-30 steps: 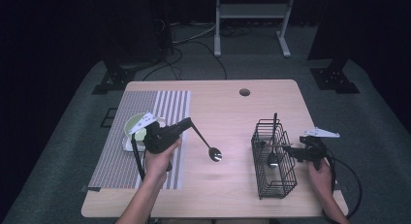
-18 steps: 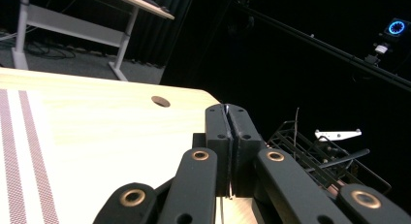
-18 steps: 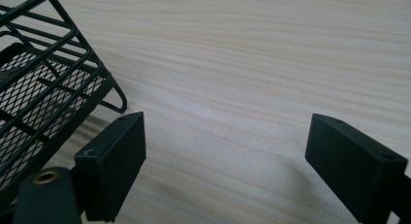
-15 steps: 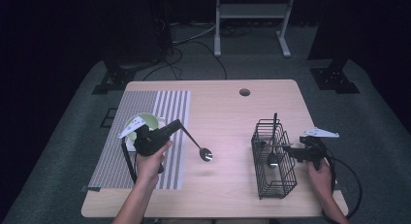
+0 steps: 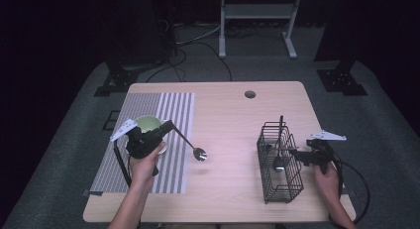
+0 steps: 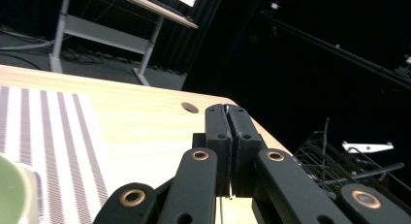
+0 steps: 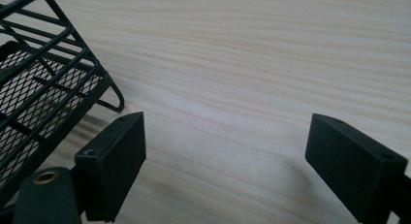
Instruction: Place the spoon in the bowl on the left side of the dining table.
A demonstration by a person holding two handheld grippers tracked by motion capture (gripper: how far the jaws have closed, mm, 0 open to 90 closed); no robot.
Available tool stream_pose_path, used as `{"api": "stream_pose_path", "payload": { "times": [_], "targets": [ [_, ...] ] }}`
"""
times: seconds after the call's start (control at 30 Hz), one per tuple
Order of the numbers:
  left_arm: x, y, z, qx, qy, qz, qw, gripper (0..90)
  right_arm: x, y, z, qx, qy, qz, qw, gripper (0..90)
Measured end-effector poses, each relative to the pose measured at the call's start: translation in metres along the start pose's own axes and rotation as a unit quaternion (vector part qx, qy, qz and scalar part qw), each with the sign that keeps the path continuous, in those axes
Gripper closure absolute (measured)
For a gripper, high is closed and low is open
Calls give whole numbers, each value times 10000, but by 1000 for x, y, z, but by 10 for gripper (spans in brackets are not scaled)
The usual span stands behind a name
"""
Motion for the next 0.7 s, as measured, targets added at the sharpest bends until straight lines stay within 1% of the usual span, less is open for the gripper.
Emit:
{"api": "stream_pose_path", "payload": {
  "times": [0.13,0.2,0.23,0.4,0.7],
  "targets": [
    [-4,-9,0,23,9,-180,9998,891,0,0,0,10,-4,7,10000,135],
    [-6,-12,0,-17,44,-235,9997,891,0,0,0,3,-7,18,10000,135],
    [-7,-14,0,6,38,-262,9996,891,0,0,0,1,-12,22,10000,135],
    [-12,-21,-2,-49,105,-339,9994,891,0,0,0,-12,-28,45,10000,136],
    [-20,-31,-7,-69,192,-480,9986,891,1,0,0,-31,-39,80,10000,136]
  ]
}}
Point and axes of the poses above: each handheld gripper's, and its own axes: x roughly forward along the jaws, z roughly out of its underside, y roughly to its right, the point moved 10 cm from there along x, roughly forward along the jaws, and after that the axes turned 13 degrees about -y, right-handed, at the moved point
